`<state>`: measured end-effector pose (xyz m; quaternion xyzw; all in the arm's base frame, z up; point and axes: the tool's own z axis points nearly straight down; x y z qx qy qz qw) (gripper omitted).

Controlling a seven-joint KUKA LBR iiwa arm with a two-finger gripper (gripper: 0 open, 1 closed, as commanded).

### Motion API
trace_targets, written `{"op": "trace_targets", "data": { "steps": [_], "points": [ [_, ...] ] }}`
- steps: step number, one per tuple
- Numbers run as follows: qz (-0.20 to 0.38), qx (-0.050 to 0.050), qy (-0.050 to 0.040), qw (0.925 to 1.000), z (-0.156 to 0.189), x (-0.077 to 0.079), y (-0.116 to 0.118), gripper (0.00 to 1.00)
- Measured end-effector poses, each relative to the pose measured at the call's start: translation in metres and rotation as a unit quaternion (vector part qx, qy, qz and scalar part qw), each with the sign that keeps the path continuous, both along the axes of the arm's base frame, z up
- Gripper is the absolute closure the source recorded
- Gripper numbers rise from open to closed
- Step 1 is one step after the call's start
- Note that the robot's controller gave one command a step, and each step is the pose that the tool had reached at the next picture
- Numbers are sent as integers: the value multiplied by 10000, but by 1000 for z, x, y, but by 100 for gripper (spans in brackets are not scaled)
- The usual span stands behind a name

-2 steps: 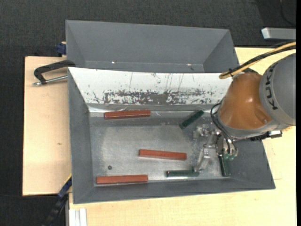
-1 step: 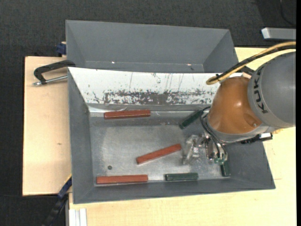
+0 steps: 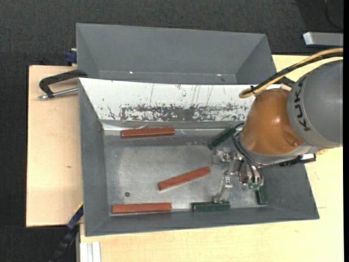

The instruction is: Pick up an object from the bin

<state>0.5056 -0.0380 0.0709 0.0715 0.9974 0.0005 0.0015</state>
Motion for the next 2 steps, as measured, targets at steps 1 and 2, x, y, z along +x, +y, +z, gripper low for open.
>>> {"op": "trace_targets", "data": {
  "steps": [1,2],
  "points": [
    [0,-1,-2,10000,0,0,0,0],
    [557,1,-8,9984,0,44,73,100]
  ]
}}
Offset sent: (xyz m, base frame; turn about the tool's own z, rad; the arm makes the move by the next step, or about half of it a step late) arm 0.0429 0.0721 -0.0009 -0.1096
